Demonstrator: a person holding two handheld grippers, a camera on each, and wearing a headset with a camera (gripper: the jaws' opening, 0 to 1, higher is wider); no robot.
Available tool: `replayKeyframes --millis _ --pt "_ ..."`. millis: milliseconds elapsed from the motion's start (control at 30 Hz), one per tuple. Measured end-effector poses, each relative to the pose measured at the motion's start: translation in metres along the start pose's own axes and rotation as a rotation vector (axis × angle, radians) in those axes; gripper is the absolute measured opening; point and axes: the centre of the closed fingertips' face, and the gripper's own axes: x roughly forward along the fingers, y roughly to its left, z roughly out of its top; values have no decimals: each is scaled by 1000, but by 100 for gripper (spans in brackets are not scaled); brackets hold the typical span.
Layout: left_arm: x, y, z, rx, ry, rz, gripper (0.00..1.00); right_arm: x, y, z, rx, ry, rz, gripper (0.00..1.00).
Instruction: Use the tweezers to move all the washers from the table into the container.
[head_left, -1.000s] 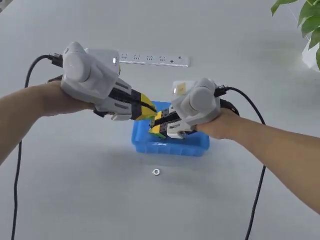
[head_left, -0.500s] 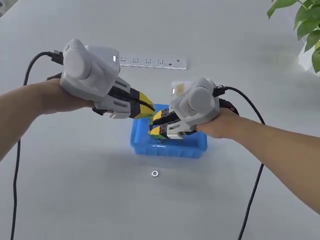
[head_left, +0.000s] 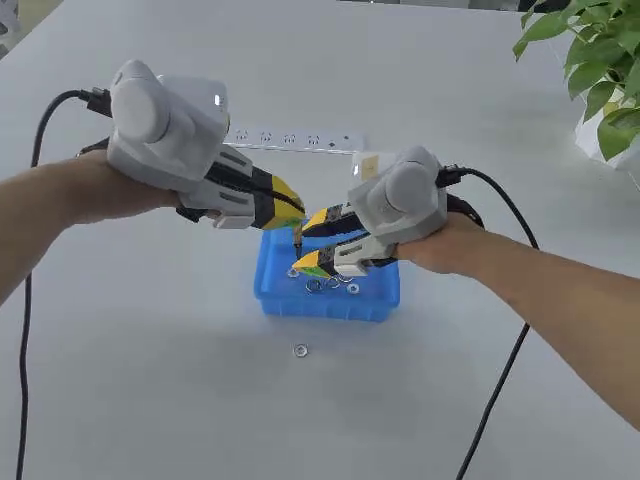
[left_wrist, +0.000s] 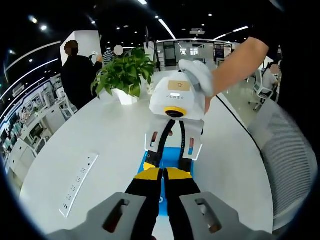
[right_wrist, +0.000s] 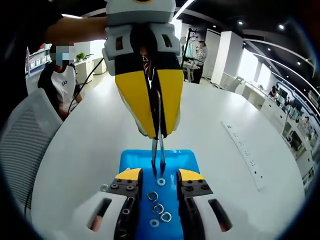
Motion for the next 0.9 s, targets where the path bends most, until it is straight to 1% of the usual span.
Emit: replayKeyframes --millis 100,300,367,567,767,900 --pt "-3 -3 4 -4 0 3 5 -10 2 3 9 -4 -14 33" --pt "-8 -12 13 -2 -2 8 5 -28 10 6 12 -3 -35 38" --pt "-9 -15 15 8 -1 8 5 -33 10 4 15 0 -43 40" --pt "-11 -22 21 7 -6 7 5 -52 15 0 35 -3 -74 44" --pt "-14 -30 23 -4 -11 2 5 -67 21 -6 61 -5 -101 50" --pt "-15 -36 21 -7 -12 -1 5 -75 25 -10 77 0 -115 54"
